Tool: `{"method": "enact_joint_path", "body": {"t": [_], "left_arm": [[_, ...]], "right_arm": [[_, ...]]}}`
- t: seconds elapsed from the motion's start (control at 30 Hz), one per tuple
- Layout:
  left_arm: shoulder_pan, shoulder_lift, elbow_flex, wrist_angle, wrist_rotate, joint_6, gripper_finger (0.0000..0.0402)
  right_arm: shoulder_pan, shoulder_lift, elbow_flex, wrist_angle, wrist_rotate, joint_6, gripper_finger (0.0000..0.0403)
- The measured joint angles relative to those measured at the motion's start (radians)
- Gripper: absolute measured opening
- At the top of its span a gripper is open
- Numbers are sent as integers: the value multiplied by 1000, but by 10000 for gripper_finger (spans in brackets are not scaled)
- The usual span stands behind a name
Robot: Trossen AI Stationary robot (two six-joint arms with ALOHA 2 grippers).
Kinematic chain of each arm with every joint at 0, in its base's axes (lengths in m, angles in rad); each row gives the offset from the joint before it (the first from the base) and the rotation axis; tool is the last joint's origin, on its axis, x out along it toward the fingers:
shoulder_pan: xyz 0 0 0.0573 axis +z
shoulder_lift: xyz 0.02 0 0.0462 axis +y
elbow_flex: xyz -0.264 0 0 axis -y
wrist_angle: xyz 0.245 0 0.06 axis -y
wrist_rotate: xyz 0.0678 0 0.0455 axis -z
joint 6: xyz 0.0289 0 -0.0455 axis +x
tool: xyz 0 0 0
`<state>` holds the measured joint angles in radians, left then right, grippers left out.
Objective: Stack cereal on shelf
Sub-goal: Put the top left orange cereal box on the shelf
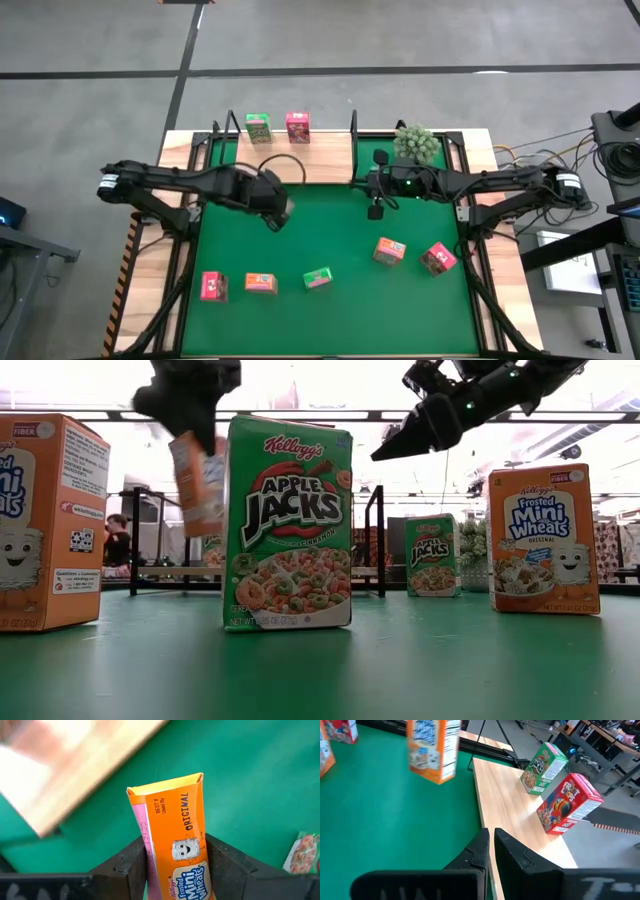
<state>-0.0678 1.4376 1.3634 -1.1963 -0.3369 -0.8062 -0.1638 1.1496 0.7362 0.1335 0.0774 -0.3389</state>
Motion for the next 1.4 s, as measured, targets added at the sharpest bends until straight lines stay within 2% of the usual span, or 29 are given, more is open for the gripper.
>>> {"method": "enact_joint_path", "body": {"t": [0.3,0.4,0.57,0.7,0.93,1.1,1.3,1.4], "left_arm": [[104,11,69,200,-14,363,156],[150,40,107,231,-14,481,156],[208,116,201,292,-14,679,156],[245,203,293,294,-14,835,156],[329,342,442,216,-14,999,156],[387,416,505,210,-12,1128,156],[451,463,535,228,116,1309,156],[474,485,553,251,138,1379,156]], "right_arm": [[9,-145,-92,15,-15,42,18],[9,-189,-121,30,-55,48,18],[16,-237,-160,64,-60,54,18],[16,-261,-175,67,-60,55,18],[16,-271,-180,65,-60,65,18],[16,-265,-180,61,-60,66,18],[16,-265,-180,56,-60,62,18],[16,-265,-180,56,-60,59,18]]}}
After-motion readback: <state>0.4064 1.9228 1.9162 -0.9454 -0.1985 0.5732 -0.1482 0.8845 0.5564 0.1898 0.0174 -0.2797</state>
